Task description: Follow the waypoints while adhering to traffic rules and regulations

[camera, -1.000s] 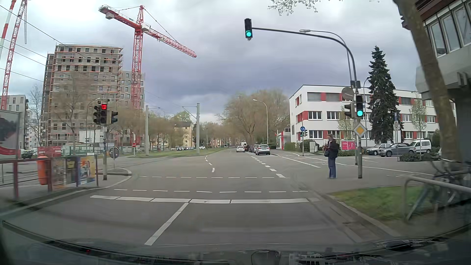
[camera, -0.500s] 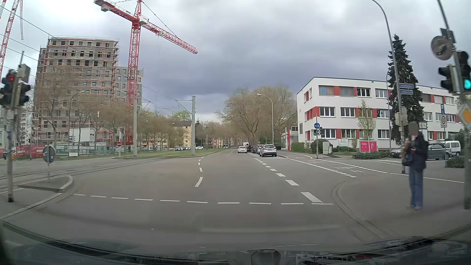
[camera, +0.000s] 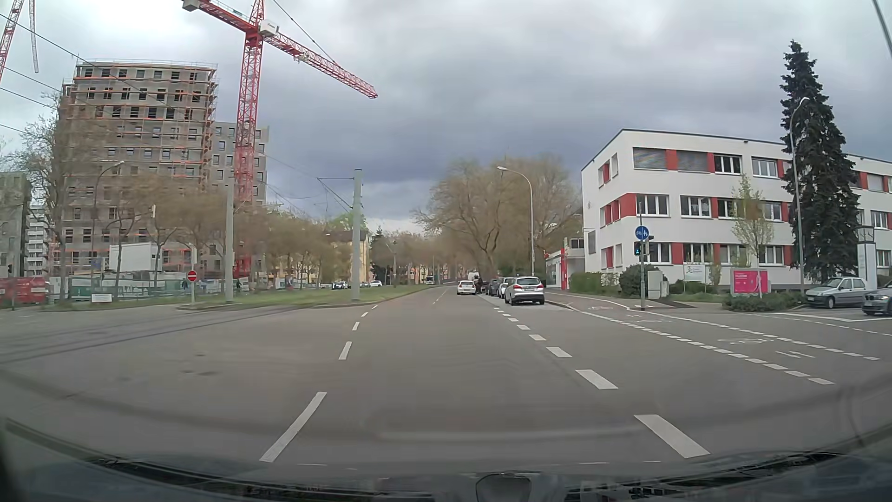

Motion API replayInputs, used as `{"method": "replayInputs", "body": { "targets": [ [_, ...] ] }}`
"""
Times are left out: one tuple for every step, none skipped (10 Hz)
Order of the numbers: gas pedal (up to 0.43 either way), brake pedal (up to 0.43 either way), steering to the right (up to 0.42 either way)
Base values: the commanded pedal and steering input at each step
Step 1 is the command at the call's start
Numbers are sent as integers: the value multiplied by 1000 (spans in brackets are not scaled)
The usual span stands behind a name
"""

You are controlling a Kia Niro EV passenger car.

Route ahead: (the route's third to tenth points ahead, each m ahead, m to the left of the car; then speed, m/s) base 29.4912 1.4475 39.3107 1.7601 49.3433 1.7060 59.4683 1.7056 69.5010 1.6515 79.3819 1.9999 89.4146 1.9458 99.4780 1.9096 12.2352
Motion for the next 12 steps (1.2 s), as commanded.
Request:
{"method": "replayInputs", "body": {
  "targets": [
    [98,0,-10],
    [98,0,-10],
    [98,0,-10],
    [98,0,-10],
    [98,0,-12],
    [98,0,-12],
    [98,0,-12],
    [98,0,-12],
    [98,0,-12],
    [98,0,-13],
    [98,0,-14],
    [98,0,-17]
  ]
}}
